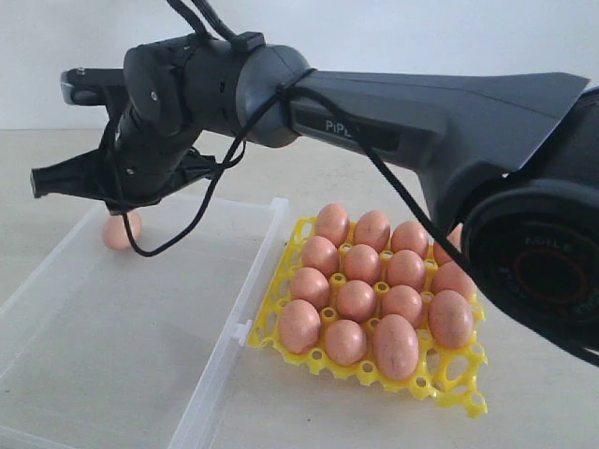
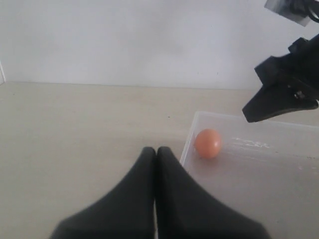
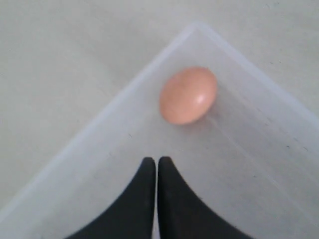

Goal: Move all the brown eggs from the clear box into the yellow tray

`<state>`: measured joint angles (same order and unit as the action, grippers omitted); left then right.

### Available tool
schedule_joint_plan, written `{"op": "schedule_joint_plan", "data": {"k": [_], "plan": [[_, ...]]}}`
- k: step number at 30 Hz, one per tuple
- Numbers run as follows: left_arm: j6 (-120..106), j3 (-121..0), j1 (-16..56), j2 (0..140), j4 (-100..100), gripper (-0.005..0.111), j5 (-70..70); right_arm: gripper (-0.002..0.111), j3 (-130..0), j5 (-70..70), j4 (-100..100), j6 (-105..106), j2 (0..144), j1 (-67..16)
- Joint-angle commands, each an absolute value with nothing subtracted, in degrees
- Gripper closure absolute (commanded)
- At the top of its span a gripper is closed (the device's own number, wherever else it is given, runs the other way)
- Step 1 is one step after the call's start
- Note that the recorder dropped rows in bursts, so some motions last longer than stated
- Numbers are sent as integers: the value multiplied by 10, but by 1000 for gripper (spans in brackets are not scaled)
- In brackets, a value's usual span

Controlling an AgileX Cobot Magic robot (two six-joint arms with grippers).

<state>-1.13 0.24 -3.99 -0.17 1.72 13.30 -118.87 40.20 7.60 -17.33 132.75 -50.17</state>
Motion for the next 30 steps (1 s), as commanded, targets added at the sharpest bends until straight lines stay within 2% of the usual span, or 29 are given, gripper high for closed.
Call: {"op": "schedule_joint_plan", "data": {"k": [1,5,6,8,21,30], "plan": [[-12,0,-40,0,20,111,133,87,-1190,362,101,-212,1337,-498],[-12,0,-40,0,20,111,133,52,-1190,350,111,-260,1353,-498],[-12,0,-40,0,20,111,133,45,-1190,343,119,-286,1356,-498],[-12,0,-40,0,20,111,133,40,-1190,329,127,-331,1365,-498],[-12,0,-40,0,20,111,133,41,-1190,279,101,-490,1401,-486],[-12,0,-40,0,20,111,133,41,-1205,231,88,-481,1425,-483]]}}
